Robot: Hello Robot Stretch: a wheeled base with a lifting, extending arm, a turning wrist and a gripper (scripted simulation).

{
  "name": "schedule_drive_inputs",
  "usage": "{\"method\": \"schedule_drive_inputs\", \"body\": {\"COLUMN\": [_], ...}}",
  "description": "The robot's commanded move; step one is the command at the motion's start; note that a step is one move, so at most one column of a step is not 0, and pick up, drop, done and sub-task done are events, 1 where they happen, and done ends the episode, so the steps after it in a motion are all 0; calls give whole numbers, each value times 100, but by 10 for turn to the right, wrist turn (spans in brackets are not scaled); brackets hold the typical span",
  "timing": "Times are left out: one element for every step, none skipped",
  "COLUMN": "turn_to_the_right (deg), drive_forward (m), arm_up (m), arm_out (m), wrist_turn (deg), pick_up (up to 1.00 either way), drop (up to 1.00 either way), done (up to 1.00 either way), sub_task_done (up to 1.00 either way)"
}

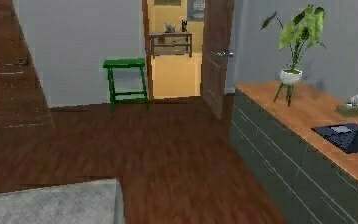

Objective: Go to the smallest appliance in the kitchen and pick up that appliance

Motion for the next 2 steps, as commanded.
{"method": "schedule_drive_inputs", "body": {"turn_to_the_right": [120, 0], "drive_forward": [0, 20], "arm_up": [0, 0], "arm_out": [0, 0], "wrist_turn": [0, 0], "pick_up": [0, 0], "drop": [0, 0], "done": [0, 0], "sub_task_done": [0, 0]}}
